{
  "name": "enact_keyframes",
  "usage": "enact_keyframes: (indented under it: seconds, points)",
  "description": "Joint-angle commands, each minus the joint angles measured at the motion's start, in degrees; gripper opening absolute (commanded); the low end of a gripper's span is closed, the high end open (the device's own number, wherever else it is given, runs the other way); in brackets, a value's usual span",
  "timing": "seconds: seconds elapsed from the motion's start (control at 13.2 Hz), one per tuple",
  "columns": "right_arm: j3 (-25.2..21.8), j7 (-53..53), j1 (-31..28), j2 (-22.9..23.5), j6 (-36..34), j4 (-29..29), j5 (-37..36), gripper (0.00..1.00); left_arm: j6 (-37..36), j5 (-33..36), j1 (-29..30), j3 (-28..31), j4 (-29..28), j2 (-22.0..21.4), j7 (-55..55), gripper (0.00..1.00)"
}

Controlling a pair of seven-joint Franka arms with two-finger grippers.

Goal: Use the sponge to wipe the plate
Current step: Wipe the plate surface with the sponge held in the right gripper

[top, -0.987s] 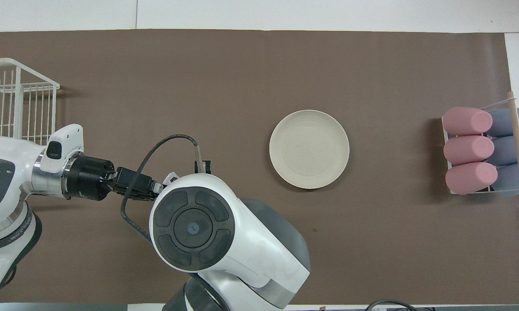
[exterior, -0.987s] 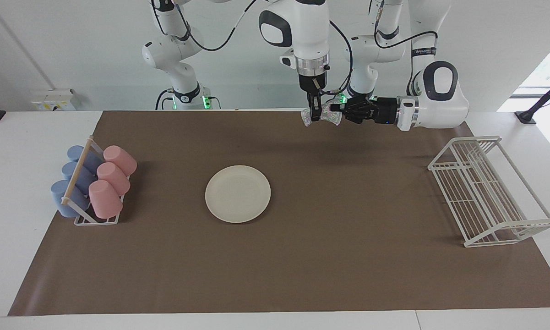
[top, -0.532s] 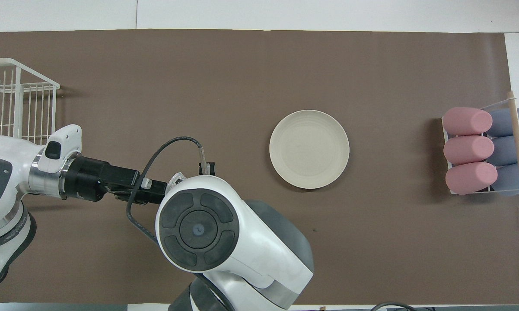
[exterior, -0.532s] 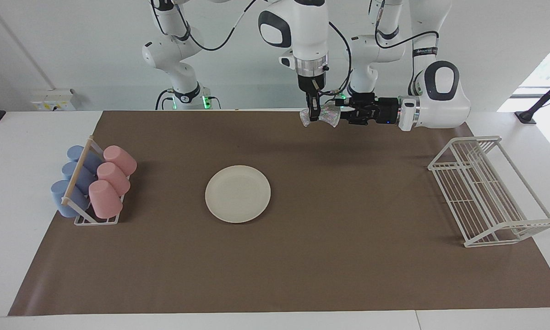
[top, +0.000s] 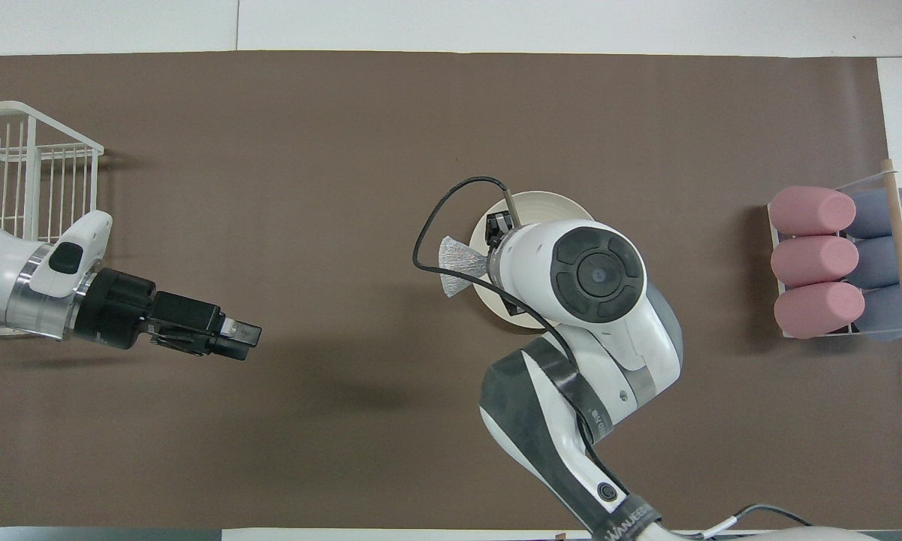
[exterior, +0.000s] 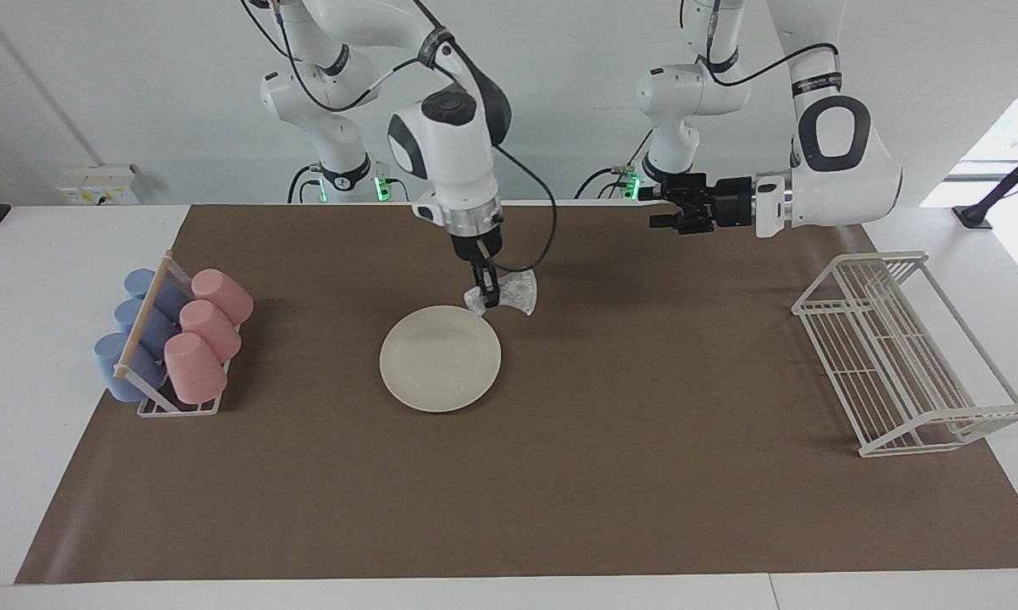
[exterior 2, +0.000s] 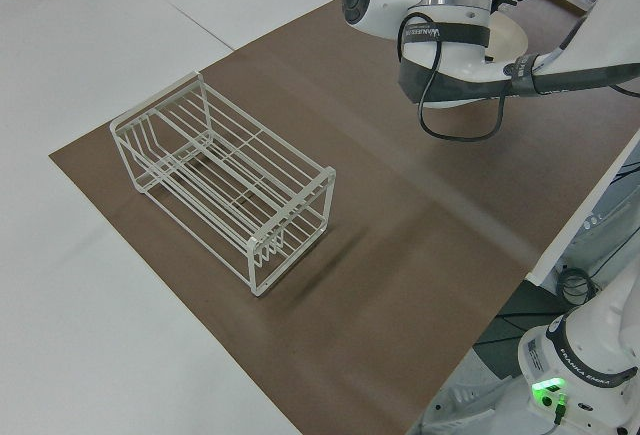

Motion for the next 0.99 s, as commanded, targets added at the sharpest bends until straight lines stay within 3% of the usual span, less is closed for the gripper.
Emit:
enact_keyframes:
  seconds: [0.0, 0.15, 0.38, 0.68, 0.91]
  points:
    - [0.85, -4.25, -2.46, -1.76, 9.93, -9.15, -0.22, 0.00, 1.30, 5.77, 2.89, 0.18, 0.88, -2.20, -7.21, 1.00]
    - [0.85, -4.97, -3.26, 2.36, 14.61, -9.70, -0.22, 0.00, 6.14, 13.34, 3.68, 0.18, 1.23, -2.74, -8.31, 1.00]
    - [0.85, -5.32, -3.35, 5.54, 16.03, -9.70, -0.22, 0.00, 9.31, 21.59, 4.57, 0.09, 1.41, -2.65, -8.05, 1.00]
    - [0.76, -11.36, -4.92, 5.81, 16.12, -11.27, -0.30, 0.00, 13.79, 33.29, 3.51, -0.96, 1.49, -2.57, -8.57, 1.00]
    - [0.76, -23.46, -9.05, 5.72, 16.03, -12.68, -0.22, 0.00, 14.07, 43.74, -0.17, -1.75, 0.62, -3.18, -9.10, 1.00]
